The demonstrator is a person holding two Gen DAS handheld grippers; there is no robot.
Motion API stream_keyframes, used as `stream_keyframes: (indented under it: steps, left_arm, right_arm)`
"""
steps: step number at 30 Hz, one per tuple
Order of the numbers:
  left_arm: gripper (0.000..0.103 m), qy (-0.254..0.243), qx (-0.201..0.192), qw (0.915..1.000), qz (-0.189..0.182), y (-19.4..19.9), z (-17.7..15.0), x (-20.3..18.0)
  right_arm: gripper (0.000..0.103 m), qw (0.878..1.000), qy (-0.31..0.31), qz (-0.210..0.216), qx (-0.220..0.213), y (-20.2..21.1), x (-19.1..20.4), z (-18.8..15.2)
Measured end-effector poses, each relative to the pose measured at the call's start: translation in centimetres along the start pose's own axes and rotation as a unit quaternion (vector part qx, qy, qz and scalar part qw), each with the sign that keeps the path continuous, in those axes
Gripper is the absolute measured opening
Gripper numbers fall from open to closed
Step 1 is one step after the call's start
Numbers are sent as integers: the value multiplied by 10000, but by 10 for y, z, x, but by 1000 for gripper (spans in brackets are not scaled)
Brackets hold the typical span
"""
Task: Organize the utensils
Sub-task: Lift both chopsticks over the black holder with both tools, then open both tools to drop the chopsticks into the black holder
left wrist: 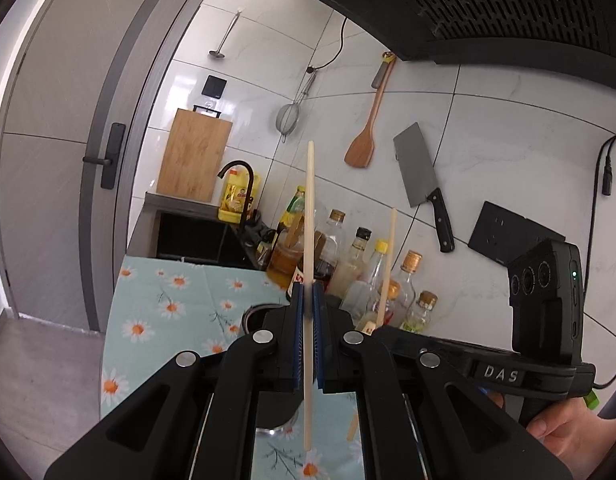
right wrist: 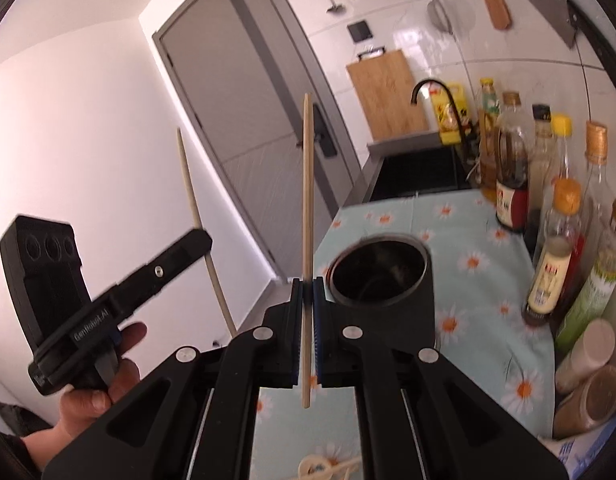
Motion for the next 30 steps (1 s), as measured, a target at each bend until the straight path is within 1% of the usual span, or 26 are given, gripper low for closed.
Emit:
stream_keyframes:
  steps: [4,8,11,15,20,25,30]
  left_arm:
    - [4,-9,-134,9999,-48,-15,16,10]
    - [4,-30,-270,9996,-106,-27,31,20]
    - [4,-60,-323,9994,-134,-38,41,26]
    - [4,-85,-337,9992,-173,-54,46,33]
    - [4,11,-280,9993,-232,-77,40,45]
    - [4,195,-34,9994,-277,-96,22,56]
    - [5,402,106,9988,-247,-105,6,64]
  right_arm:
    - [6,9995,-224,-1,-226,-9,-15,28]
    - [6,9990,-287,-85,-319,-23,-23,45]
    - [6,9988,-268,-182,-369,-35,-26,55]
    - [6,9986,-190,-332,-372,-49,-27,57]
    - [6,9983,-212,-439,-334,-69,-34,58]
    - [6,9970,-29,-712,-291,-82,-39,50]
    - [6,9966,-146,-800,-149,-92,-51,43]
Point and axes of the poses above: each gripper's, at about its wrist camera, not at the fingertips, and y roughly against the way its jaws point, x to its left, z to its top, the point moved 6 cm from there along -y, roughly the way its jaws point, and after that the axes turned 12 degrees about -z, right-handed, at the moved point
